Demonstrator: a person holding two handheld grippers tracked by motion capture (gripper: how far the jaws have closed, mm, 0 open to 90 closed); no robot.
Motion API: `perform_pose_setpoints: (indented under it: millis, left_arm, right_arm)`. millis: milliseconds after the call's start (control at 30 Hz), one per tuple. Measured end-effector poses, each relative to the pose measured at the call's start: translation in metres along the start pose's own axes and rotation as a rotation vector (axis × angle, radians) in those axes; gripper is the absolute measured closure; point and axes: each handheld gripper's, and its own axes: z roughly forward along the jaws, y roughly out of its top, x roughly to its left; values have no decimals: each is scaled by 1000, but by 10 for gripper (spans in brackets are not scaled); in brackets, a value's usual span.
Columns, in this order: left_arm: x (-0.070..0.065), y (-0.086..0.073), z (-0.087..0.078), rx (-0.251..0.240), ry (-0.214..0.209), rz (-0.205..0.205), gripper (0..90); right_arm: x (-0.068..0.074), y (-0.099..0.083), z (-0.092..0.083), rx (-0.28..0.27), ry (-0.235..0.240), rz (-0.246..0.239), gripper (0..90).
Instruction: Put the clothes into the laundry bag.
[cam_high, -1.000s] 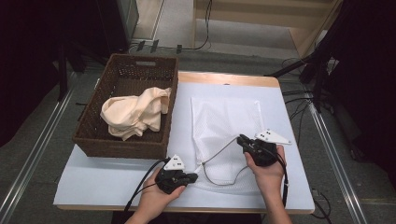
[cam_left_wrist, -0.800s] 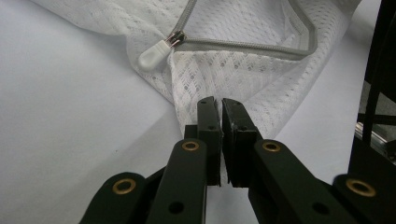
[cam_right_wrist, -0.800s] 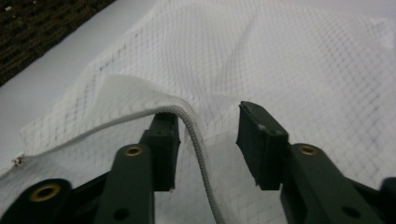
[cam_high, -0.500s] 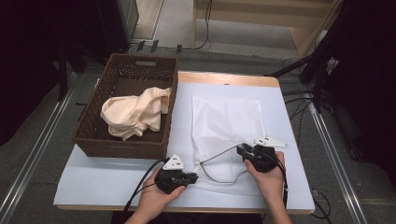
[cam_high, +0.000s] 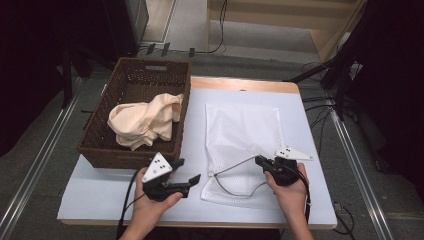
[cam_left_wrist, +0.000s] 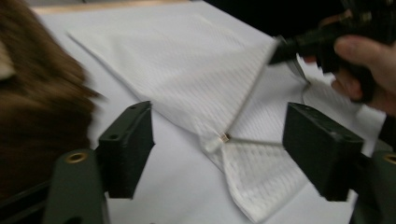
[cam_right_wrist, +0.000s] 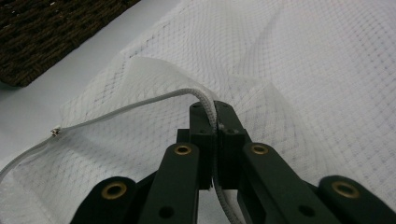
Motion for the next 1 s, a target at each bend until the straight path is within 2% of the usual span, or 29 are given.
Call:
perform_pose_setpoints:
  millis: [33,100,133,200,233,333,400,467,500,533,567,667,800,867,1000]
  left_arm:
    - [0,0,0,0,0,0,224]
    - [11,10,-8,6,-84,-32,229]
    - [13,13,-10,21,-106,-27,221]
    - [11,17,-14,18,-119,-15,117]
    - [9,21,-19,22,-122,4,73]
    - [12,26,-25,13,-131,20,11]
    - [18,30,-30,-2,-116,19,3]
    - [31,36,-37,-36,-100,-12,3]
    - [31,36,-37,-36,-100,-12,3]
    - [40,40,-41,-46,-69,-17,3]
    - [40,40,-41,-46,-69,-17,3]
    - [55,47,-46,-51,-7,-22,3]
    - [81,55,-47,-54,57,-48,4]
    - [98,60,-46,-62,108,-74,4]
    - [113,65,-45,-71,131,-99,8]
  right_arm:
    - [0,0,0,0,1,-1,885]
    - [1,0,0,1,3,0,885]
    - [1,-1,0,2,5,1,885]
    - [2,-1,0,3,9,-4,885]
    - [2,-1,0,3,11,-5,885]
    - [1,-1,0,3,13,-3,885]
    - [1,-2,1,6,14,-2,885]
    - [2,-2,1,7,16,-3,885]
    - [2,-2,1,9,18,-2,885]
    - [2,-3,1,9,19,-4,885]
    - [2,-3,1,9,18,-6,885]
    - [2,-3,1,9,17,-5,885]
    - [2,-4,3,10,16,-2,884]
    - [2,-4,3,11,19,-4,884]
    - [2,-5,3,14,18,-1,884]
